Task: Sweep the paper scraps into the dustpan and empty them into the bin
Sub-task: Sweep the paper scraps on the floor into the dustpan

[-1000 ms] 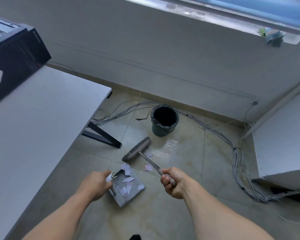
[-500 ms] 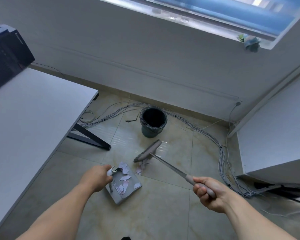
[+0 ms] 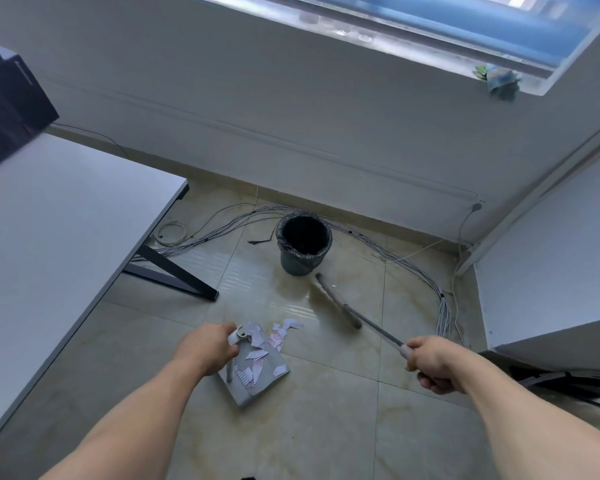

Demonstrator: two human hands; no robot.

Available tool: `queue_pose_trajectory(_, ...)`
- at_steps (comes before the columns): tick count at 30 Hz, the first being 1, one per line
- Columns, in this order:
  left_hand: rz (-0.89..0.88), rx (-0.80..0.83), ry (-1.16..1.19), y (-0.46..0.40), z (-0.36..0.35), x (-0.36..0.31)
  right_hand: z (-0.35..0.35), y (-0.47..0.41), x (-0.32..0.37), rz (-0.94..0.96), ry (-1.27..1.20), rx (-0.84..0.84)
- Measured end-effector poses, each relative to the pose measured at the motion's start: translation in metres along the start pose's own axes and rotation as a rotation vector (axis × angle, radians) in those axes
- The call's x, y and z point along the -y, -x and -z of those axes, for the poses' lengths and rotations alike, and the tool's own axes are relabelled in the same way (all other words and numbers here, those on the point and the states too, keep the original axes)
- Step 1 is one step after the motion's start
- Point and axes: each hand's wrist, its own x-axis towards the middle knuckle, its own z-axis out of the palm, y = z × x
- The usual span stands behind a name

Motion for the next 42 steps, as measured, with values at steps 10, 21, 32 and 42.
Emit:
queue_pose_trajectory(10,-0.004,-0.023,0.004,-0.008,-0.005,-0.003,-0.094,-0.022,0.007,0.043,0.455,0.103)
queue_pose_trajectory(21,-0.009,-0.039,0.060,0.000,-0.010,-0.008,-0.082,0.049,0.037,0.075,0.519,0.366)
queue_pose_trajectory(32,0.028,-0.004,0.106,0.025,-0.014,0.005,-0.040,0.084,0.042,0.067,0.510,0.322)
queue_pose_trajectory(42,0.001,-0.046,0.144,0.055,0.047,0.002,0.019,0.145,0.032,0.005,0.199,0.237)
